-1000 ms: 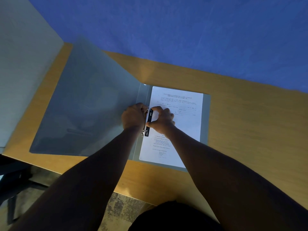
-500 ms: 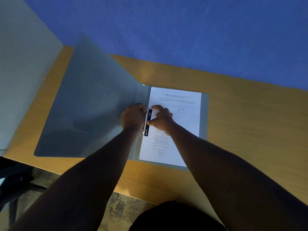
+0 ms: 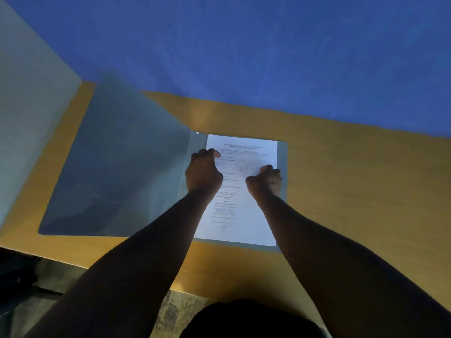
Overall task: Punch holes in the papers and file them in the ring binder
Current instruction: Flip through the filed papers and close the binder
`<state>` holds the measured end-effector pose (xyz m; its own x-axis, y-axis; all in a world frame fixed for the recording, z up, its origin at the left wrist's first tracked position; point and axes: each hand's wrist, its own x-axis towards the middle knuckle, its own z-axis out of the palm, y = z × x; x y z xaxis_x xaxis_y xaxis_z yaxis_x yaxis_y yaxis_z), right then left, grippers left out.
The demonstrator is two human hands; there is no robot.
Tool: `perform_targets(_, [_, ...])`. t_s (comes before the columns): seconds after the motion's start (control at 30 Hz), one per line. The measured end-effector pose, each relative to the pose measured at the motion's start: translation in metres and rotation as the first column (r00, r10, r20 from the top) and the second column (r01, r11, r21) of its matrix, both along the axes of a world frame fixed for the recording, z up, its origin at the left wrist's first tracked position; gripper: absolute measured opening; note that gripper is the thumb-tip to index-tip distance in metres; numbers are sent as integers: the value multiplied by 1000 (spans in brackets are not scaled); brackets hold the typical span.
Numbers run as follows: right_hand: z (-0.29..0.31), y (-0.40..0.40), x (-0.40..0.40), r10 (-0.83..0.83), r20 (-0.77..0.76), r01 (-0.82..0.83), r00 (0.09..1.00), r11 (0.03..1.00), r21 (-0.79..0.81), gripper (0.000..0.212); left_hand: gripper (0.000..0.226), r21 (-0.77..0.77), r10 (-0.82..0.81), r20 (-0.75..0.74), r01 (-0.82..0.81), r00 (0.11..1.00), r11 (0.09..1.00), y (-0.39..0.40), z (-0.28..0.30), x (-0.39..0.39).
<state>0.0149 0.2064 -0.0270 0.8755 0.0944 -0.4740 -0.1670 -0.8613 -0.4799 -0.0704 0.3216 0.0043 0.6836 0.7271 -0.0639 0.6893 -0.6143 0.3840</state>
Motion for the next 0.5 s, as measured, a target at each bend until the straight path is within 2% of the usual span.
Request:
perform_targets(0.17, [4,-17,5,-55,7,55,998,990,-131,47,46,-144,-69,-45,62,997,988,-24,-1,20])
perform_targets(0.33, [8,-31,7,-116,-50,109,992,986,-129,57,47,-253,-116,-136,79,984,964,-45,-7,31])
perform_targets(0.5, [11,-38,3,-173,-108,164,979,982,-91,59,56,-281,-96,-153,50,984,958,-60,-14,33])
